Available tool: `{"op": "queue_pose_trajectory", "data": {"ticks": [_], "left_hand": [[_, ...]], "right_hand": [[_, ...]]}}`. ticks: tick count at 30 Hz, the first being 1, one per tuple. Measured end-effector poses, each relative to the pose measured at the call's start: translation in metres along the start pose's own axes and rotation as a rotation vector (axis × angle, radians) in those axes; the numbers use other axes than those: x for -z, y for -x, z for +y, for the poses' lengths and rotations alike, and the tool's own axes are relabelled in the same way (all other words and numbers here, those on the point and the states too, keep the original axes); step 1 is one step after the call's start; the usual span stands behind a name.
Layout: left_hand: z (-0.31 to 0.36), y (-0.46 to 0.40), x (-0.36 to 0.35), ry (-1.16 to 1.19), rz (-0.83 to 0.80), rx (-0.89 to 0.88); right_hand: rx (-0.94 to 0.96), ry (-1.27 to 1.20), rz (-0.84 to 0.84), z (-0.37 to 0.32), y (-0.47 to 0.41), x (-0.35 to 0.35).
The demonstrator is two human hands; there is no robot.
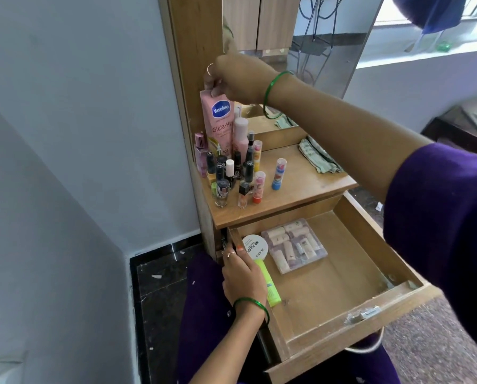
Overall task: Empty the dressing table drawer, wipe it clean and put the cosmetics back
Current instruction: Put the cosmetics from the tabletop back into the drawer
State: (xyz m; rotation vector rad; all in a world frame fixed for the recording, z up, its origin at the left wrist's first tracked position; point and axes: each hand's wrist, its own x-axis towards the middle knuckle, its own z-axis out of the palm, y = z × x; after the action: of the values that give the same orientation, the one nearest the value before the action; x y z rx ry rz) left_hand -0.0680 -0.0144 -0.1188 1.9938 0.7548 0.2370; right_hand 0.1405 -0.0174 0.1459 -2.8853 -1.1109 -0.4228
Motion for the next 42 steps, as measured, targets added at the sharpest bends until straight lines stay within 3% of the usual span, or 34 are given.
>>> {"op": "queue_pose_trajectory", "data": {"ticks": [15, 18, 21, 23, 28, 33, 42], "left_hand": [[0.001, 0.001, 0.001, -0.007, -0.009, 0.007], [0.003, 0.001, 0.001, -0.004, -0.011, 0.014], [0.001, 0.0, 0.0, 0.006, -0.011, 0.015], [0.002, 0.0, 0.001, 0.024, -0.012, 0.003], [0.0, 0.0, -0.001, 0.048, -0.011, 0.008], [-0.005, -0.003, -0.006, 0.065, -0.027, 0.029], [-0.005, -0.002, -0.007, 0.086, -0.024, 0.036]], "right_hand": [[-0.129, -0.201, 0.331, 0.031, 0.043, 0.066], [-0.156, -0.24, 0.303, 0.037, 0.083, 0.078], [-0.33, -0.299, 0.61, 0.048, 0.134, 0.077], [-0.401, -0.333, 0.692, 0.057, 0.17, 0.068], [-0.752, -0.669, 0.672, 0.07, 0.28, 0.013], [-1.067, -0.836, 0.661, 0.05, 0.361, -0.04], [-1.499, -0.9, 0.606, 0.036, 0.369, -0.123]]}}
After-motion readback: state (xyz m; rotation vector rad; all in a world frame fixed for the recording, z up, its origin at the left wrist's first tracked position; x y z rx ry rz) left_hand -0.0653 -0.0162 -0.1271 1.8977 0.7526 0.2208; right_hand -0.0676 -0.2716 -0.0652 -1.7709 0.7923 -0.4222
